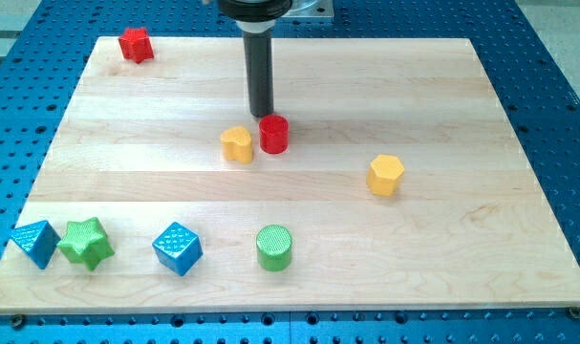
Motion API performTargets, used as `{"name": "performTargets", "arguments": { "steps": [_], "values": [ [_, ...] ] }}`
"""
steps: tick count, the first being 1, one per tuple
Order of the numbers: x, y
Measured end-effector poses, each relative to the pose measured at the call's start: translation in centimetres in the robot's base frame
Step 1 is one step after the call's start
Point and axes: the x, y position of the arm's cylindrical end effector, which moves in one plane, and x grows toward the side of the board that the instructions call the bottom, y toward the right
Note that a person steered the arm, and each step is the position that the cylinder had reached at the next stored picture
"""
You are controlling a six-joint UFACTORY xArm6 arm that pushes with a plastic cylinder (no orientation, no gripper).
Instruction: Move the red circle to the bottom left of the red star
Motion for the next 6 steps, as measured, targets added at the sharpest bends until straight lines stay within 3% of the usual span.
{"name": "performTargets", "arguments": {
  "steps": [1, 2, 3, 4, 6],
  "values": [
    [3.0, 5.9],
    [5.9, 4.8],
    [5.6, -2.6],
    [4.5, -8.9],
    [-3.8, -16.0]
  ]
}}
